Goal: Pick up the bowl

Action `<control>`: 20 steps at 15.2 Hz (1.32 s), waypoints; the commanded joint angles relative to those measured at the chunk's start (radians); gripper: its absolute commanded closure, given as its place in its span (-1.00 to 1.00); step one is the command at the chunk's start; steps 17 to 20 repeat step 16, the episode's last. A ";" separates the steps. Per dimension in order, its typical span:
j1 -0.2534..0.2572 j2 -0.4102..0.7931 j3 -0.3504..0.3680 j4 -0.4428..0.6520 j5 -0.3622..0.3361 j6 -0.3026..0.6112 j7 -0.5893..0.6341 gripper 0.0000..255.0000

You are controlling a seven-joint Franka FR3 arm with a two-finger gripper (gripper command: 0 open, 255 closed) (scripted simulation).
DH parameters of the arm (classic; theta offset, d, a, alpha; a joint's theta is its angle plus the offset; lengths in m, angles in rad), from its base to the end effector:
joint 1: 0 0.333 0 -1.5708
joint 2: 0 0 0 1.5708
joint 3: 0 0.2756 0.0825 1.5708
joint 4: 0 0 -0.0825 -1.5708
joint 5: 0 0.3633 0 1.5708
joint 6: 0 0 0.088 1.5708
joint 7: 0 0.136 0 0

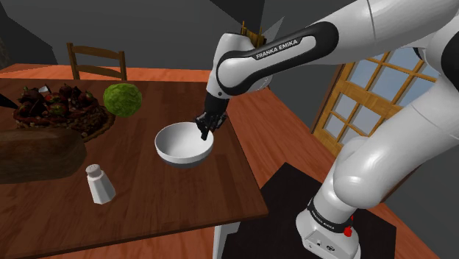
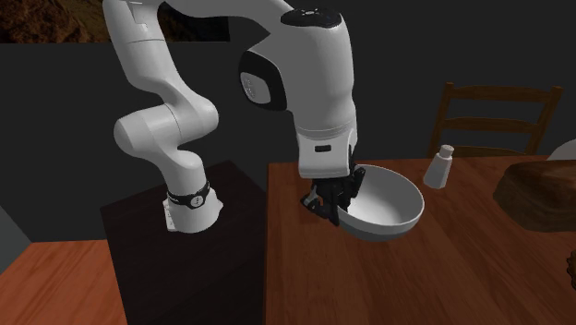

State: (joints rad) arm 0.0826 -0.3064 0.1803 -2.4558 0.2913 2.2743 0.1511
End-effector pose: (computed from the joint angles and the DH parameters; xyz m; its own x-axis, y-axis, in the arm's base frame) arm 0.4319 0.1282 0.3658 0.9941 -0.0761 0.0776 -0.0592 -0.9777 -0.2015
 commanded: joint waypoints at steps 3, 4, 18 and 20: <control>-0.002 -0.021 -0.003 0.030 -0.007 -0.050 0.010 1.00; -0.003 -0.026 -0.003 0.039 -0.009 -0.064 0.013 1.00; -0.009 -0.068 -0.013 0.140 -0.028 -0.206 0.038 1.00; -0.009 -0.068 -0.013 0.140 -0.028 -0.206 0.038 1.00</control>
